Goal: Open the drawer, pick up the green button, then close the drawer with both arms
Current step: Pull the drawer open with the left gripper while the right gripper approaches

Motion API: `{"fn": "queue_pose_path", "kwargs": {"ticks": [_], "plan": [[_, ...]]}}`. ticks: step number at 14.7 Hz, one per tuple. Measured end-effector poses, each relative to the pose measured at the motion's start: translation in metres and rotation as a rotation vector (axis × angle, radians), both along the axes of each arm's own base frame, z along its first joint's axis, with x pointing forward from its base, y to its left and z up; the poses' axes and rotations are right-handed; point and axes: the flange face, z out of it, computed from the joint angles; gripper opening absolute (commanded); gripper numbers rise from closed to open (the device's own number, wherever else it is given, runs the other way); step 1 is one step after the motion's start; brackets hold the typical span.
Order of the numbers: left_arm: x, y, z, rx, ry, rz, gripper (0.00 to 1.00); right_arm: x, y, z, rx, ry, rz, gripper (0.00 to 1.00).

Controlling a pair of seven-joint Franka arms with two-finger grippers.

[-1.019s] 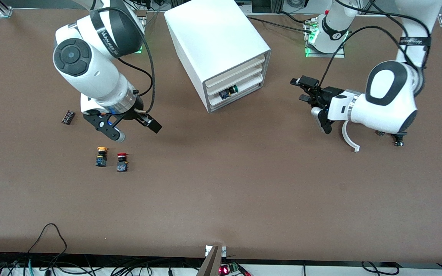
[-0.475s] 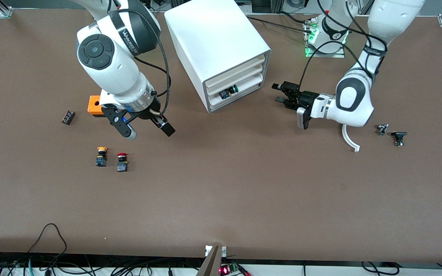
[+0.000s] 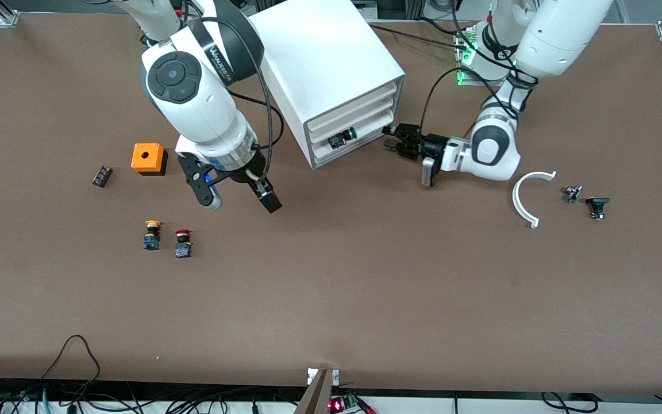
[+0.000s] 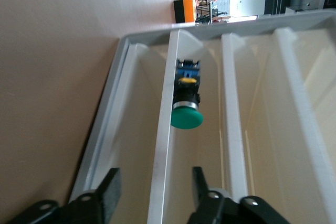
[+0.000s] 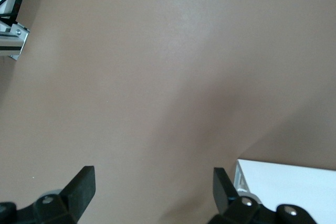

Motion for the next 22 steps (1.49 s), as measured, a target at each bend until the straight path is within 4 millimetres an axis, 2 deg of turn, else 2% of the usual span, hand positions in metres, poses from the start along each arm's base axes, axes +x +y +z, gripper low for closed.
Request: {"fn": "queue_pose_path", "kwargs": {"ticks": [1, 3, 5, 11, 14, 16, 18, 20, 22], "plan": [[-0.006, -0.01, -0.002, -0.003, 0.005, 0.0, 0.53, 0.001, 0.003, -0.001, 0.02, -0.001, -0.023, 0.99], [-0.016, -0.022, -0.006, -0.007, 0.015, 0.002, 0.39, 0.005, 0.008, -0.001, 0.077, -0.002, -0.067, 0.99], [-0.023, -0.027, -0.011, -0.009, 0.027, 0.007, 0.01, 0.008, 0.012, -0.002, 0.112, -0.012, -0.103, 0.99], [-0.025, -0.027, -0.014, -0.015, 0.04, 0.015, 0.0, -0.001, 0.037, -0.005, 0.144, -0.026, -0.144, 0.99], [-0.009, -0.015, -0.011, -0.003, 0.04, 0.043, 0.0, -0.006, 0.048, -0.005, 0.159, -0.037, -0.148, 0.99], [0.014, -0.002, -0.005, 0.023, 0.036, 0.045, 0.0, -0.009, 0.057, -0.009, 0.167, -0.044, -0.14, 0.99], [0.047, 0.016, 0.005, 0.066, 0.025, 0.048, 0.0, -0.014, 0.069, -0.017, 0.175, -0.047, -0.13, 0.99], [0.079, 0.034, 0.016, 0.1, 0.006, 0.053, 0.0, -0.02, 0.084, -0.026, 0.178, -0.04, -0.126, 0.99], [0.103, 0.046, 0.021, 0.117, -0.014, 0.054, 0.0, -0.026, 0.101, -0.034, 0.181, -0.032, -0.121, 0.99]]}}
